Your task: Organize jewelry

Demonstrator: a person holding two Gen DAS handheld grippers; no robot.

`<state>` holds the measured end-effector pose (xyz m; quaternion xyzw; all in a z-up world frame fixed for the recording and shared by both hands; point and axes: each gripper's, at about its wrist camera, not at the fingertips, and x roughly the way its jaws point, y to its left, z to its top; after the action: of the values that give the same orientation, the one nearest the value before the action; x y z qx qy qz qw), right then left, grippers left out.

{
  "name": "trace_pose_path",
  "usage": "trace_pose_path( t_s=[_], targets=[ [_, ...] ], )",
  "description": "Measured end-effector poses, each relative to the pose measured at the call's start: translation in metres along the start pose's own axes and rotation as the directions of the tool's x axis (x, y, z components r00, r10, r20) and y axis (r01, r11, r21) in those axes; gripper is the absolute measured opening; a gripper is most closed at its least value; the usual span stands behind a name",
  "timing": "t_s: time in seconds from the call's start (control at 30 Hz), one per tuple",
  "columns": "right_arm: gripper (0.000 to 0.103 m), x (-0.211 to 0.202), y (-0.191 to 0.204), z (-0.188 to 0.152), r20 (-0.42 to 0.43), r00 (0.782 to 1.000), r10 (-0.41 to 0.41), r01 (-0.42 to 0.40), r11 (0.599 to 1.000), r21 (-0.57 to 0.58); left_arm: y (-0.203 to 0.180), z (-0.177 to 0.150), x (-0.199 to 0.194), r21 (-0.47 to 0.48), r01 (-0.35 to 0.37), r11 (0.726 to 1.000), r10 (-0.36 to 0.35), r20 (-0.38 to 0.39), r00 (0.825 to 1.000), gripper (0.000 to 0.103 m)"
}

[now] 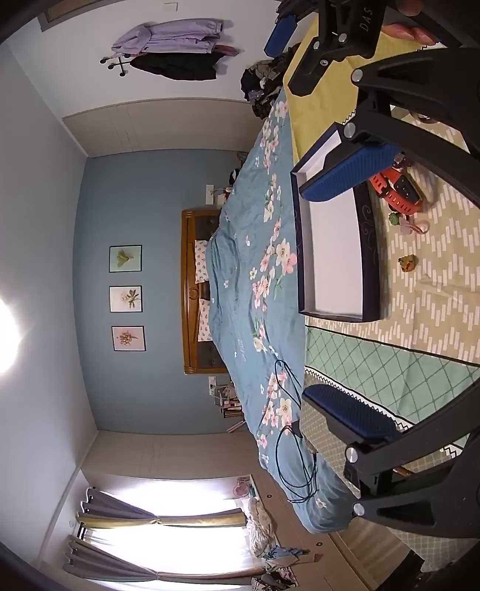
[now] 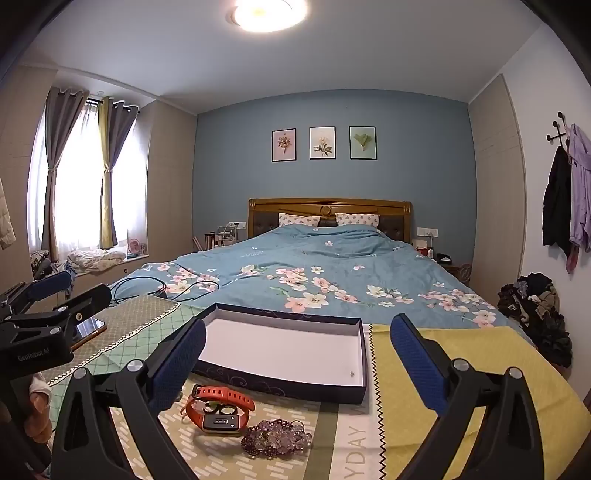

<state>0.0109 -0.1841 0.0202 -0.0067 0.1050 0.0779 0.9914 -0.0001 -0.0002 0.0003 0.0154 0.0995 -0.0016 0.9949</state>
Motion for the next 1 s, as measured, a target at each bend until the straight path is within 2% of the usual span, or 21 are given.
trace_pose_path(
  t_s=[1.0],
  targets=[
    [0.096,-0.001,-0.004,0.001,0.023,1.000,0.018,-0.018,1.000,0.008,-0.001,0.006,-0.017,-0.009,0.007,1.000,-0.006,0.055,0.998,0.097]
  ],
)
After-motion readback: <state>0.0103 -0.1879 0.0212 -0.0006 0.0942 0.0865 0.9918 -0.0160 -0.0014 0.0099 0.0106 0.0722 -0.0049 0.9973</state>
